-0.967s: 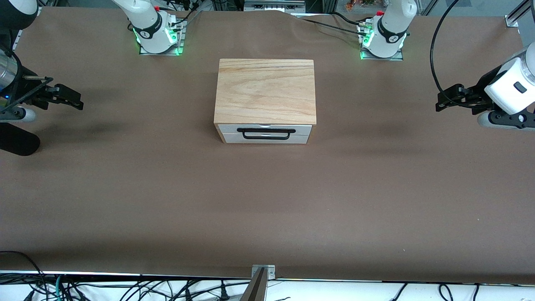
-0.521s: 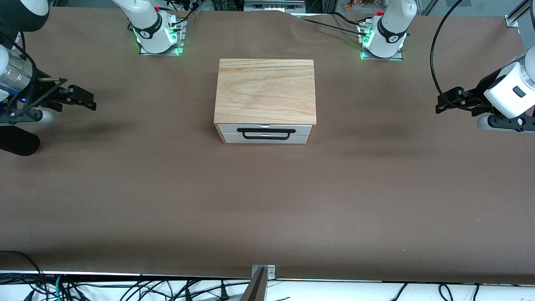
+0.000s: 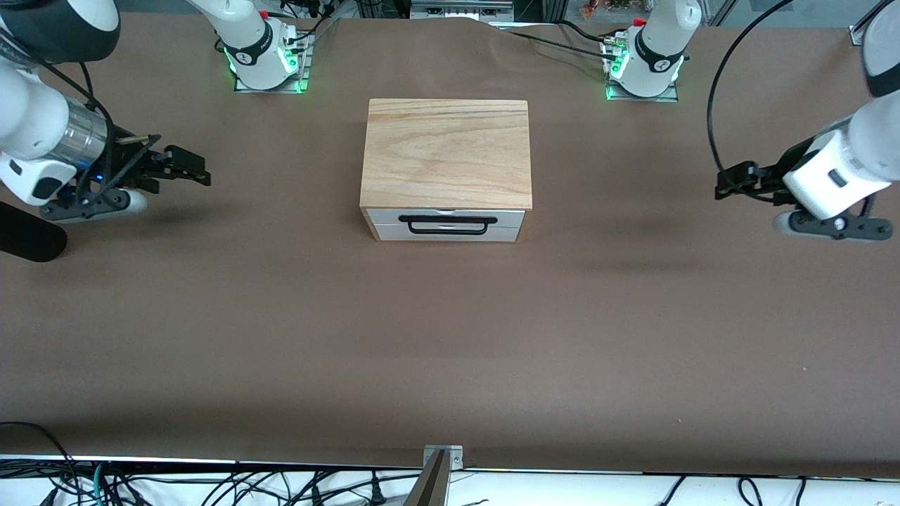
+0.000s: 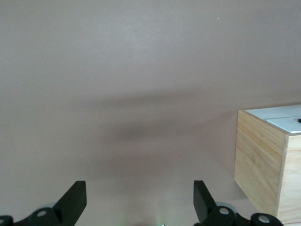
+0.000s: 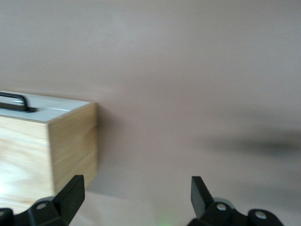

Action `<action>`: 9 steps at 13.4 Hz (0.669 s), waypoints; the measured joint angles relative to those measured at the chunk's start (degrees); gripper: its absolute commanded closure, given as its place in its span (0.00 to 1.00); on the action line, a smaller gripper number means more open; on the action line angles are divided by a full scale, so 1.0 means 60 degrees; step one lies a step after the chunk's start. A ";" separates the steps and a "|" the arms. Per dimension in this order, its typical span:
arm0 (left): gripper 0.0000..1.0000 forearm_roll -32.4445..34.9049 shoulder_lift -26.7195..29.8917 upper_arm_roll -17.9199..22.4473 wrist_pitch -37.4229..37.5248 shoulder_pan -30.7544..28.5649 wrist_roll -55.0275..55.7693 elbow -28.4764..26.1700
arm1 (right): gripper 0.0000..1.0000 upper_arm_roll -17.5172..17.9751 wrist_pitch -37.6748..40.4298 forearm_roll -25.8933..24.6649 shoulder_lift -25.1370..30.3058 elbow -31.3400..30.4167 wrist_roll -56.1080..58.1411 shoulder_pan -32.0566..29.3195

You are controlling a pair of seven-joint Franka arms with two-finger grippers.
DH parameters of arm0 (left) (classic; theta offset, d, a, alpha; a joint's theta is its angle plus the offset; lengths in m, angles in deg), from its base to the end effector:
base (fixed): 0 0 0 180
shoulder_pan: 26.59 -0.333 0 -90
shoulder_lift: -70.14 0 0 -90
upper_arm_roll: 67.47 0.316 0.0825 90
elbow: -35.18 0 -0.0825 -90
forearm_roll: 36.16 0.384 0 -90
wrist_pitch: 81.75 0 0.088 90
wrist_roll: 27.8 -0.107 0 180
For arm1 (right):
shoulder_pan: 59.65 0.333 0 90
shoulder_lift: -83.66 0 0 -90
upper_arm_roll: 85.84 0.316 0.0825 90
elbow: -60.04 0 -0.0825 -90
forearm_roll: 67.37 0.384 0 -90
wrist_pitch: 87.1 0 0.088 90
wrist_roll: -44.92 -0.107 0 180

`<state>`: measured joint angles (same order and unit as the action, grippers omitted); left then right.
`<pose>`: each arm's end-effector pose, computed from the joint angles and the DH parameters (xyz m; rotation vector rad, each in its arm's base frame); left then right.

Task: Pull top drawer with both arms simultaneously
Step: 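Move the left and right grippers inward toward the drawer handle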

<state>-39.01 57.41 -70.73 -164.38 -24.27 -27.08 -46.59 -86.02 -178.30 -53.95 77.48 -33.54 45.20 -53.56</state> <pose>0.6004 -0.0609 0.5528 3.0708 -0.1321 -0.3238 0.5744 0.0841 0.5384 -2.9043 -0.1242 0.2340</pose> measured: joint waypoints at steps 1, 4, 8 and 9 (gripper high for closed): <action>0.00 -0.0032 -0.0223 -0.0029 -0.0065 0.0094 0.0000 -0.0007 | 0.00 -0.0016 -0.0002 0.0484 -0.0177 -0.0002 0.0000 -0.0011; 0.00 -0.0285 -0.0763 -0.0080 -0.0342 0.0377 0.0001 -0.0012 | 0.00 -0.0026 -0.0176 0.2198 -0.0990 -0.0009 0.0097 -0.0022; 0.00 -0.2948 -0.1593 -0.0065 -0.0722 0.0469 0.0000 -0.0045 | 0.02 -0.0010 -0.1205 0.4444 -0.2292 -0.0013 0.1249 0.0032; 0.00 -0.3596 -0.1867 -0.0067 -0.0842 0.0473 -0.0005 -0.0051 | 0.06 -0.0008 -0.1399 0.5065 -0.2586 -0.0014 0.1709 0.0048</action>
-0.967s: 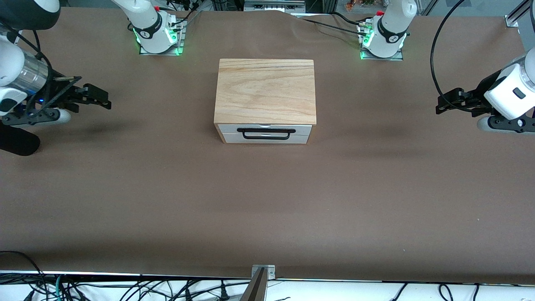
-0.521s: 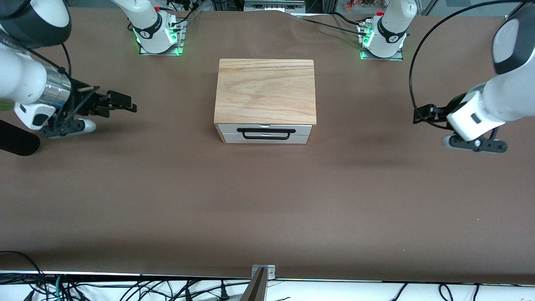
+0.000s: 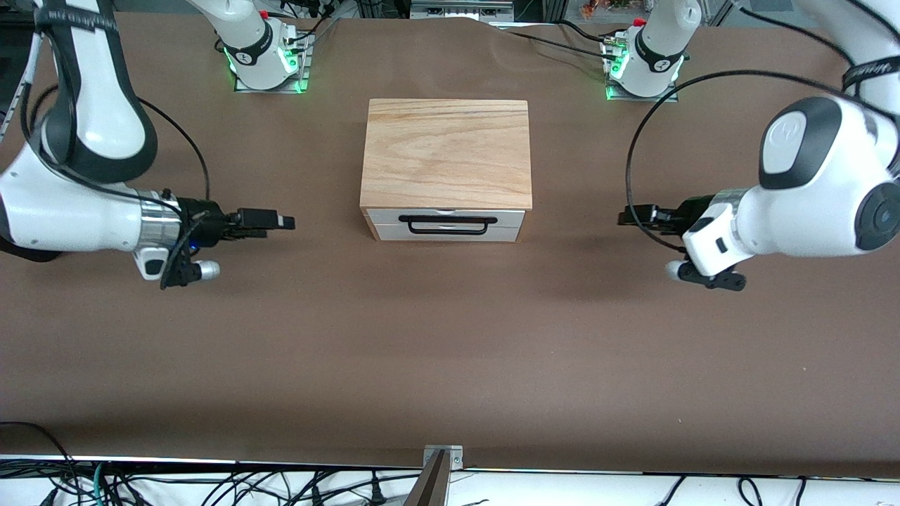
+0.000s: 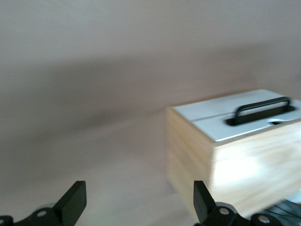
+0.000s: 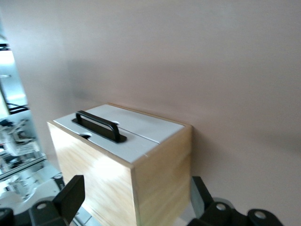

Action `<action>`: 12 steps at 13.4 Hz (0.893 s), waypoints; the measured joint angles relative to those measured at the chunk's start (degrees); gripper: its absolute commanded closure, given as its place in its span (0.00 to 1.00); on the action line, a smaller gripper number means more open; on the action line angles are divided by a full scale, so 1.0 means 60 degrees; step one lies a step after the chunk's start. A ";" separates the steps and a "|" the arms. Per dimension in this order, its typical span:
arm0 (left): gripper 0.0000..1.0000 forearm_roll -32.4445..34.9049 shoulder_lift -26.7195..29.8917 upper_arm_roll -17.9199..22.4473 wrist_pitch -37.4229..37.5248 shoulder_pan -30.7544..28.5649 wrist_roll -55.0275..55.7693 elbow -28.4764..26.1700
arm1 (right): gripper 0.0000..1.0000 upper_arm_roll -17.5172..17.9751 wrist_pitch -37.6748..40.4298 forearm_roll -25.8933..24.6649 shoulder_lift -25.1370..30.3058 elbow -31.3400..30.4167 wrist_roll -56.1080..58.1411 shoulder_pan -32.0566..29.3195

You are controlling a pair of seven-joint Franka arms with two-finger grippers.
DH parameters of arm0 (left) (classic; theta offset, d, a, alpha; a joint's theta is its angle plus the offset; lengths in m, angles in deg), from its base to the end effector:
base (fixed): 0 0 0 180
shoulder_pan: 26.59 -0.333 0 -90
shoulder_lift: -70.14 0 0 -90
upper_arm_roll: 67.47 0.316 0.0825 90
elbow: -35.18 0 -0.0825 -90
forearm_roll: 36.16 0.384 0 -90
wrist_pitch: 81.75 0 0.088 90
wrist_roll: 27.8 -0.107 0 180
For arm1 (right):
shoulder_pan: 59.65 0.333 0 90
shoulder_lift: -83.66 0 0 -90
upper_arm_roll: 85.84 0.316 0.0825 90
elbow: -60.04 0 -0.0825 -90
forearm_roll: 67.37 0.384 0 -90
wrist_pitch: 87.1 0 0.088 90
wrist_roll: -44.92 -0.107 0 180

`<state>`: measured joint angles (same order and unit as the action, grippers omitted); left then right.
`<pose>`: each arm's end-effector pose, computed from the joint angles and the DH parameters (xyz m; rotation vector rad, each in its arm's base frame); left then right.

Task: Pull top drawer with both arms simultaneously
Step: 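Move the left and right grippers inward toward the drawer handle, then lower both grippers onto the black handle ends and close them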

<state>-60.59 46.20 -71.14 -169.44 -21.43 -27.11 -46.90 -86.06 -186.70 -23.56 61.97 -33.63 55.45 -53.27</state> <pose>0.6345 -0.1383 0.4436 2.6742 -0.1183 -0.4811 0.6317 0.1317 0.4021 -2.3870 -0.0582 0.2927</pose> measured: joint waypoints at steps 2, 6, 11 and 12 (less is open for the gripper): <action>0.00 -0.0962 -0.0500 -0.0049 -0.0591 0.0055 -0.0134 -0.0010 | 0.11 0.0001 -0.0236 0.1213 -0.0540 0.0002 0.0942 0.0029; 0.00 -0.2894 -0.1275 -0.0146 -0.1034 0.0341 -0.1661 -0.0048 | 0.12 0.0016 -0.0624 0.3438 -0.1376 -0.0038 0.2570 0.0295; 0.00 -0.4646 -0.2270 -0.0157 -0.1190 0.0426 -0.3955 -0.0286 | 0.41 0.0032 -0.1764 0.6542 -0.2025 -0.0709 0.5342 0.1319; 0.00 -0.5082 -0.2378 -0.0162 -0.1336 0.0495 -0.4322 -0.0454 | 0.43 0.0033 -0.1761 0.6959 -0.2233 -0.0763 0.5986 0.1349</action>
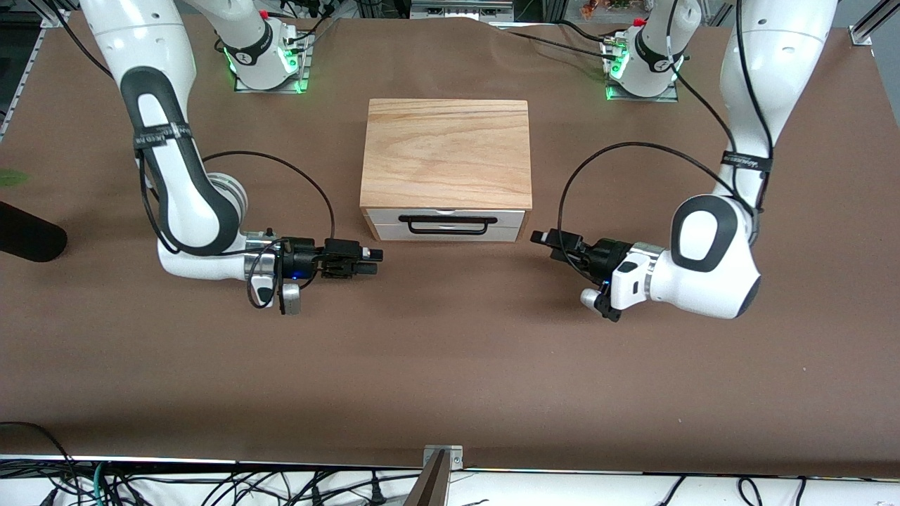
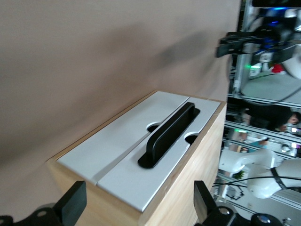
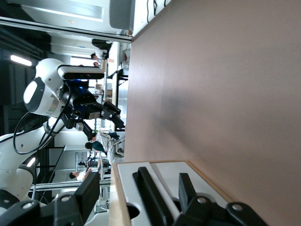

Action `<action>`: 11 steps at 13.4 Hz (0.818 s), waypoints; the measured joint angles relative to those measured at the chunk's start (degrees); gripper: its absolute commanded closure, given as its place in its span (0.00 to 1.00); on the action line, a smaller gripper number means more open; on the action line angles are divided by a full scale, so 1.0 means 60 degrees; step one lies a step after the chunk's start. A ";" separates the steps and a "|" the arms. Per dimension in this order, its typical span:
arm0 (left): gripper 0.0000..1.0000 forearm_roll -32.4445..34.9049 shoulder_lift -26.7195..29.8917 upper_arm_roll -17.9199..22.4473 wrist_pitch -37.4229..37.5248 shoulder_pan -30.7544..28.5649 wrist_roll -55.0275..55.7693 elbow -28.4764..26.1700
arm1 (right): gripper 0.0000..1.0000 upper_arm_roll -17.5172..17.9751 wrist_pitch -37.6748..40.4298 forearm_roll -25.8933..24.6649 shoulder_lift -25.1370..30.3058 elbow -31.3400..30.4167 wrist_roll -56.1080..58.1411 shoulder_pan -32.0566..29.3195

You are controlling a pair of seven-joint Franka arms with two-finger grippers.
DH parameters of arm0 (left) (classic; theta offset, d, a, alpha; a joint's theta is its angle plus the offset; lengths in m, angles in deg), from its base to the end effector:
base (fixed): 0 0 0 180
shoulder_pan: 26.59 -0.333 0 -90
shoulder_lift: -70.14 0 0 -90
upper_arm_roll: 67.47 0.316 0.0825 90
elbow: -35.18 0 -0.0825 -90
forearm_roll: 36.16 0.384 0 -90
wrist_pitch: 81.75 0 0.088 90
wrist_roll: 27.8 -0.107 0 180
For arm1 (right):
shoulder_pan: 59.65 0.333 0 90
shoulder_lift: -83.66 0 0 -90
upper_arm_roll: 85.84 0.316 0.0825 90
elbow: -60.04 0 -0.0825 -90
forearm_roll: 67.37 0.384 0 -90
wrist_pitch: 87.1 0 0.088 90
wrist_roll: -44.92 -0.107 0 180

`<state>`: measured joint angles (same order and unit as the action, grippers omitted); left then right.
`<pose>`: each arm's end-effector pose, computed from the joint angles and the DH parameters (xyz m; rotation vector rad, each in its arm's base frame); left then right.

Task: Pull top drawer with both arms simultaneously
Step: 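Lower both grippers onto the black handle ends and close them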

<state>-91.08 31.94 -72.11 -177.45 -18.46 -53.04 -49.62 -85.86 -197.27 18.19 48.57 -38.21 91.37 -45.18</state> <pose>0.6480 -0.2189 0.2949 2.0849 -0.3191 -0.3845 0.6297 0.2345 0.2546 -1.8603 -0.1307 -0.0406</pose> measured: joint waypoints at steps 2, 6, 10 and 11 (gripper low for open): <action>0.00 -0.0972 -0.0141 -0.0008 -0.0322 0.0151 -0.0894 -0.0501 | 0.45 0.0006 0.0019 0.0839 -0.0349 -0.0129 0.0973 0.0097; 0.00 -0.1515 -0.0184 -0.0012 -0.0567 0.0269 -0.1361 -0.0929 | 0.70 0.0139 0.0022 0.2058 -0.0485 -0.0794 0.2368 0.0390; 0.00 -0.2348 -0.0187 -0.0160 -0.0644 0.0393 -0.1855 -0.1233 | 0.72 0.0280 0.0028 0.2325 -0.0482 -0.1059 0.2653 0.0400; 0.00 -0.2527 -0.0191 -0.0232 -0.0783 0.0430 -0.2121 -0.1441 | 0.70 0.0347 0.0038 0.2330 -0.0481 -0.1131 0.2779 0.0398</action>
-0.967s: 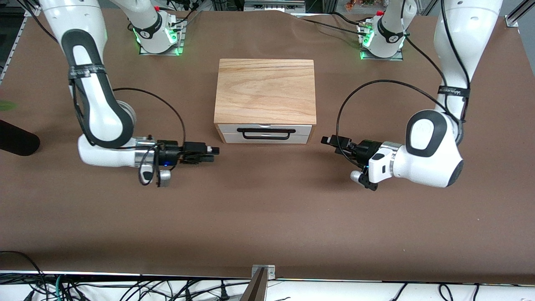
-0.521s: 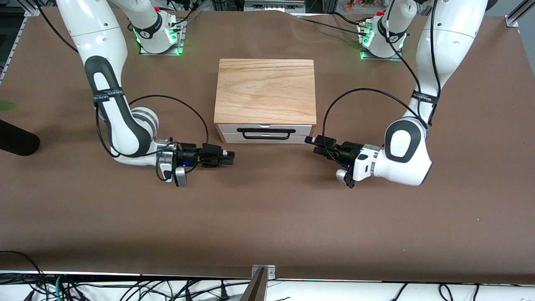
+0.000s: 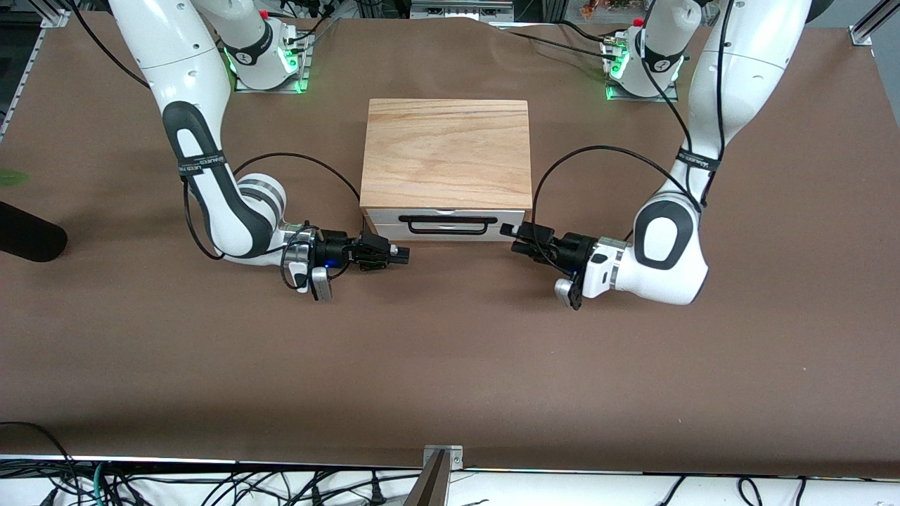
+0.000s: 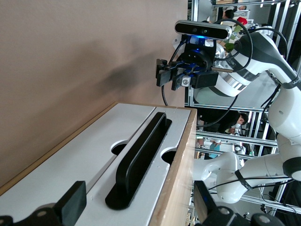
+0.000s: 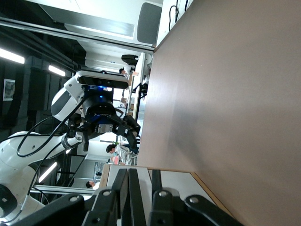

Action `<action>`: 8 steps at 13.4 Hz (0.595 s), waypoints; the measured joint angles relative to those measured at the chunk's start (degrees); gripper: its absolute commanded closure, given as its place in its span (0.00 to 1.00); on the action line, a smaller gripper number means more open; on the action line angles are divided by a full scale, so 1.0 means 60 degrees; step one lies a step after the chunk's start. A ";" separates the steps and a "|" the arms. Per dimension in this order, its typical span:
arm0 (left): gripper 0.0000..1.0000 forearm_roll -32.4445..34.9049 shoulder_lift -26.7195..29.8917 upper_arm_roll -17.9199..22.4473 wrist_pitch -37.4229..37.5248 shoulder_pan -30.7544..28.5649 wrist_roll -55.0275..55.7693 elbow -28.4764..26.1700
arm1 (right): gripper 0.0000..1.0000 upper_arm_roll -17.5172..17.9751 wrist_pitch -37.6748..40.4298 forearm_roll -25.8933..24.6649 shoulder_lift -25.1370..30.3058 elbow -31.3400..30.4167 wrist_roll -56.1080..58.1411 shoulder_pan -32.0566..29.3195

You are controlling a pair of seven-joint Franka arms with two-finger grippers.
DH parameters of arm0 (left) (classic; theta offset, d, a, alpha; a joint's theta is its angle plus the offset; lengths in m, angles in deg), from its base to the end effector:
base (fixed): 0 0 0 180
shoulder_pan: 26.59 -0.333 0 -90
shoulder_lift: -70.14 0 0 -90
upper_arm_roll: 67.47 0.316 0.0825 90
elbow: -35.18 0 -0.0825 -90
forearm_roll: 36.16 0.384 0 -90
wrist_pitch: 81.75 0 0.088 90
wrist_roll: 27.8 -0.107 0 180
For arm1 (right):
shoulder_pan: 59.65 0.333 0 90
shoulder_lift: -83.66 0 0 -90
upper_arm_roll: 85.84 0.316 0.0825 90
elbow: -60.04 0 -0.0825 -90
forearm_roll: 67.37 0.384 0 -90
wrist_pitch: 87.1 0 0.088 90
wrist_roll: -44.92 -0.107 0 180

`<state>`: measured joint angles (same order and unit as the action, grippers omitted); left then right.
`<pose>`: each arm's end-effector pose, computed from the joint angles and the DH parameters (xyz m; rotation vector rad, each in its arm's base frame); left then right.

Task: Pull top drawer with both arms simultaneously
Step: 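Lower both grippers onto the black handle ends and close them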

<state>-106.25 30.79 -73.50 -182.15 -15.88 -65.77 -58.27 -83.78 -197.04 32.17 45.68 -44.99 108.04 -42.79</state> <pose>0.6116 -0.2621 0.2380 1.8706 -0.2880 -0.2939 0.5816 0.2712 0.1878 -1.7264 -0.1325 -0.1392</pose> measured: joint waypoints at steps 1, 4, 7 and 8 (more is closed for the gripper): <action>0.00 -0.0138 -0.0004 -0.0102 -0.0186 0.0019 -0.0251 -0.0213 | 0.60 0.0081 0.0002 0.0010 0.0000 -0.0081 0.0102 0.0003; 0.00 -0.0371 -0.0015 -0.0454 -0.0861 0.0035 -0.0735 -0.0704 | 0.60 0.0239 0.0002 0.0015 0.0001 -0.0285 0.0282 0.0005; 0.05 -0.0559 -0.0027 -0.0614 -0.1092 0.0086 -0.0984 -0.0926 | 0.60 0.0288 0.0049 0.0018 0.0004 -0.0469 0.0437 0.0004; 0.13 -0.0561 -0.0028 -0.0647 -0.1156 0.0093 -0.1012 -0.0956 | 0.61 0.0296 0.0087 0.0019 0.0006 -0.0524 0.0516 0.0004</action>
<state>-109.61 30.63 -77.38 -189.09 -15.32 -71.84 -64.00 -82.01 -196.52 32.29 45.72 -48.13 111.14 -42.77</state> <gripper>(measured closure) 0.009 0.595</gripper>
